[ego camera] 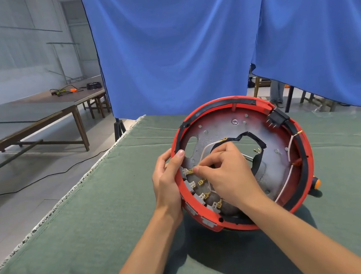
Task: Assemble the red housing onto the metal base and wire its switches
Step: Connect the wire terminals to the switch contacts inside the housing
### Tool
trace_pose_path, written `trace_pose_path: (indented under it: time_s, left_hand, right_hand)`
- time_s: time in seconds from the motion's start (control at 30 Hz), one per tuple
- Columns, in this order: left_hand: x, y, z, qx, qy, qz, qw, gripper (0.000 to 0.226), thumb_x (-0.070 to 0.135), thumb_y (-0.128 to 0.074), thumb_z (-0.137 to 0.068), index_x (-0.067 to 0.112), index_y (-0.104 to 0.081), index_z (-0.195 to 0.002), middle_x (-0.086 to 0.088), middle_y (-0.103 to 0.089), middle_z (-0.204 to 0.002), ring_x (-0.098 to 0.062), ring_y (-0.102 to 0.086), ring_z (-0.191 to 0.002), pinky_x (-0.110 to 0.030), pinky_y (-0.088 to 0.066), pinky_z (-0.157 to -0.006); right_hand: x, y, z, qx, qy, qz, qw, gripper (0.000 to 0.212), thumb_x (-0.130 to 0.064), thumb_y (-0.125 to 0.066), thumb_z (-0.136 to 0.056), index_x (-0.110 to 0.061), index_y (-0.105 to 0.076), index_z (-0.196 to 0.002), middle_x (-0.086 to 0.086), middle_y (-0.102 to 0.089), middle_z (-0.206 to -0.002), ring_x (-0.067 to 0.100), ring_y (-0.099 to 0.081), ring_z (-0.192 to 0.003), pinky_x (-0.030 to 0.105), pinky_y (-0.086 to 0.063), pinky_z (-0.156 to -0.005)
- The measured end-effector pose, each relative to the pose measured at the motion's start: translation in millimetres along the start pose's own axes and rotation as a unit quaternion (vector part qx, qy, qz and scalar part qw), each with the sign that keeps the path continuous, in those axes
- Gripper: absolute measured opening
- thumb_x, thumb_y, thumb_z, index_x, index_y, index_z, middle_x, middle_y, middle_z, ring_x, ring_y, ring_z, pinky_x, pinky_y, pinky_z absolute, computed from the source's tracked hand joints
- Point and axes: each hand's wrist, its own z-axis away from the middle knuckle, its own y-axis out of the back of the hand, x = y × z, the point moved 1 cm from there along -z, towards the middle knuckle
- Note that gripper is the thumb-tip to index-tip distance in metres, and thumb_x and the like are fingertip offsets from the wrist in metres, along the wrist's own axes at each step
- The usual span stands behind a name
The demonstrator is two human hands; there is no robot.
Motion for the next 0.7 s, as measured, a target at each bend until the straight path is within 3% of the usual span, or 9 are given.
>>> trace_pose_path:
  time_s: [0.27, 0.4, 0.5, 0.6, 0.7]
  left_hand:
    - [-1, 1, 0, -0.014, -0.019, -0.009, 1.000, 0.050, 0.035, -0.063, -0.076, 0.001, -0.058, -0.112, -0.036, -0.054, -0.120, -0.050, -0.054, -0.112, -0.065, -0.037, -0.101]
    - [-6, 3, -4, -0.034, -0.030, -0.009, 0.999, 0.040, 0.036, -0.061, -0.079, 0.007, -0.060, -0.105, -0.024, -0.059, -0.105, -0.037, -0.057, -0.100, -0.063, -0.039, -0.101]
    - [-7, 4, -6, -0.038, -0.036, -0.008, 0.999, 0.040, 0.036, -0.061, -0.080, 0.006, -0.059, -0.106, -0.022, -0.057, -0.103, -0.034, -0.056, -0.098, -0.060, -0.040, -0.099]
    - [-7, 4, -5, -0.032, -0.037, -0.006, 0.999, 0.037, 0.036, -0.066, -0.081, 0.008, -0.060, -0.103, -0.025, -0.059, -0.104, -0.038, -0.058, -0.100, -0.055, -0.045, -0.096]
    - [-6, 5, -4, -0.028, -0.036, -0.007, 0.999, 0.042, 0.037, -0.066, -0.081, 0.005, -0.059, -0.109, -0.035, -0.056, -0.117, -0.048, -0.056, -0.109, -0.058, -0.043, -0.100]
  right_hand:
    - [-5, 0, 1, 0.004, -0.017, 0.025, 1.000, 0.025, -0.027, -0.074, -0.080, -0.031, -0.062, -0.058, -0.010, -0.042, -0.089, 0.004, -0.048, -0.082, 0.031, -0.043, -0.080]
    - [-10, 1, -1, 0.014, -0.019, 0.059, 0.998, 0.014, -0.028, -0.074, -0.079, -0.025, -0.071, -0.066, -0.002, -0.045, -0.098, 0.019, -0.044, -0.109, 0.041, -0.041, -0.094]
    - [-12, 1, -1, 0.004, -0.033, 0.078, 0.996, 0.013, -0.029, -0.072, -0.081, -0.023, -0.072, -0.069, -0.002, -0.045, -0.099, 0.022, -0.035, -0.116, 0.044, -0.036, -0.100]
    - [-14, -2, -1, -0.002, -0.040, 0.086, 0.996, 0.012, -0.028, -0.070, -0.082, -0.021, -0.074, -0.073, 0.000, -0.047, -0.100, 0.023, -0.034, -0.116, 0.045, -0.036, -0.099]
    - [-15, -3, -2, 0.000, -0.039, 0.090, 0.995, 0.012, -0.027, -0.070, -0.082, -0.020, -0.075, -0.074, 0.002, -0.048, -0.099, 0.025, -0.034, -0.116, 0.045, -0.036, -0.099]
